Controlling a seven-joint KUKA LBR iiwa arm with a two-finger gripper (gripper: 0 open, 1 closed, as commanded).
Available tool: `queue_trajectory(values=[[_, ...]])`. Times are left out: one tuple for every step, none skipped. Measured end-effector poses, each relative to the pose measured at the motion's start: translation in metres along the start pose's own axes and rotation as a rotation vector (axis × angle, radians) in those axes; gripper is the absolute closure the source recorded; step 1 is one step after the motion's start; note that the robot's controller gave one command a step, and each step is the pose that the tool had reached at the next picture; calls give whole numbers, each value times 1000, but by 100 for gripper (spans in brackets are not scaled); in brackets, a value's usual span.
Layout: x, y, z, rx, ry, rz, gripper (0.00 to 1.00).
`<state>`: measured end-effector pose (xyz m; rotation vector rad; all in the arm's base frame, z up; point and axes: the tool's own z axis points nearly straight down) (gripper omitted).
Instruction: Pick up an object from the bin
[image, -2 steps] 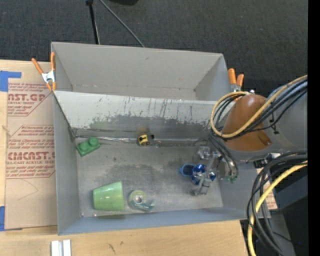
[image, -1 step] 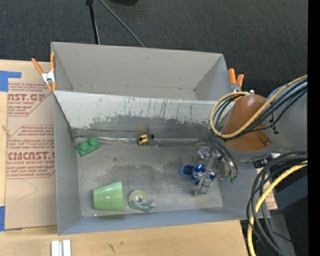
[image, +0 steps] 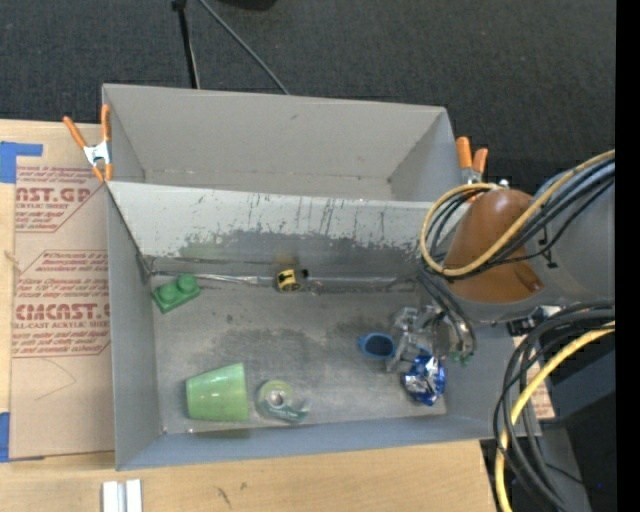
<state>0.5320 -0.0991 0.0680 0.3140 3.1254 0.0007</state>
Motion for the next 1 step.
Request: queue_trajectory(values=[[-2, 0, -106, -1, -8, 0, 100]])
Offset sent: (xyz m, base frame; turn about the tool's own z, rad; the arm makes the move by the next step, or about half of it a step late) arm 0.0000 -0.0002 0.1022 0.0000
